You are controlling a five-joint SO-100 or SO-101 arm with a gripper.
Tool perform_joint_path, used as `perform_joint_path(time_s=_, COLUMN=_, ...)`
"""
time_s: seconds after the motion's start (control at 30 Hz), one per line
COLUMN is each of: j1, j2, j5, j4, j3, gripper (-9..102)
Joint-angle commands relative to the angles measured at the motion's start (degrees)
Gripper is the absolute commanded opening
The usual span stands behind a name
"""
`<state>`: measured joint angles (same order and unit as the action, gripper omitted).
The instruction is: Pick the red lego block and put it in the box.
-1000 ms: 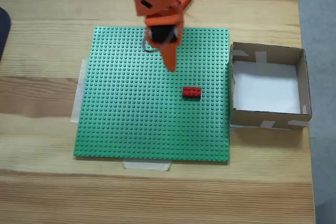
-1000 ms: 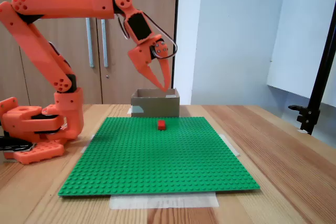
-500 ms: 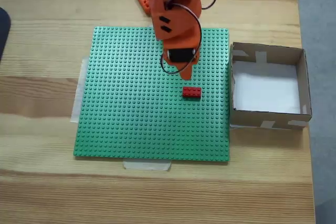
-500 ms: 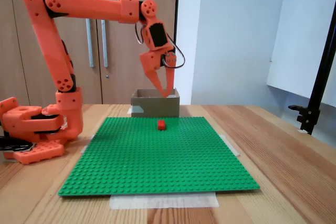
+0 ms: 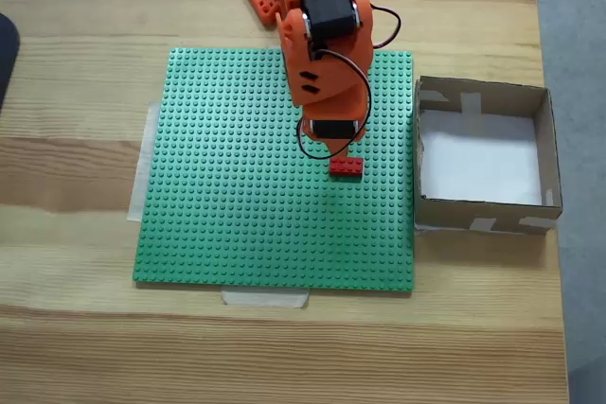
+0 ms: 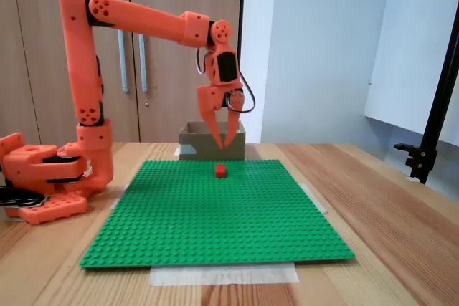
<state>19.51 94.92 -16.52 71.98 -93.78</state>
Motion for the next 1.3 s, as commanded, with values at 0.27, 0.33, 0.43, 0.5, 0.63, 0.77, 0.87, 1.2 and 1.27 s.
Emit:
perform_joint_path(time_s=0.27, j1=0.62, j2=0.26, j5=-1.67, j4=-0.09, j3=-1.58, gripper=16)
perform_joint_path(time_s=0.33, j1=0.97, j2=0.26, j5=-2.02, j4=0.09, j3=-2.11, gripper=17)
perform_joint_path(time_s=0.43, j1=1.41, j2=0.26, j5=-2.55, j4=0.09, j3=-2.90, gripper=20)
perform_joint_path(time_s=0.5, j1=1.49, j2=0.26, j5=-2.81, j4=-0.09, j3=-3.52, gripper=23)
perform_joint_path(time_s=0.63, j1=1.58, j2=0.26, j5=-3.25, j4=-0.88, j3=-4.83, gripper=23)
perform_joint_path(time_s=0.77, j1=1.67, j2=0.26, j5=-3.52, j4=-1.23, j3=-5.62, gripper=23)
perform_joint_path(time_s=0.87, j1=1.93, j2=0.26, j5=-3.52, j4=-1.76, j3=-6.15, gripper=23)
perform_joint_path(time_s=1.2, j1=2.37, j2=0.26, j5=-2.72, j4=-3.60, j3=-8.88, gripper=23)
perform_joint_path(time_s=1.27, j1=2.37, j2=0.26, j5=-2.55, j4=-3.96, j3=-9.14, gripper=23)
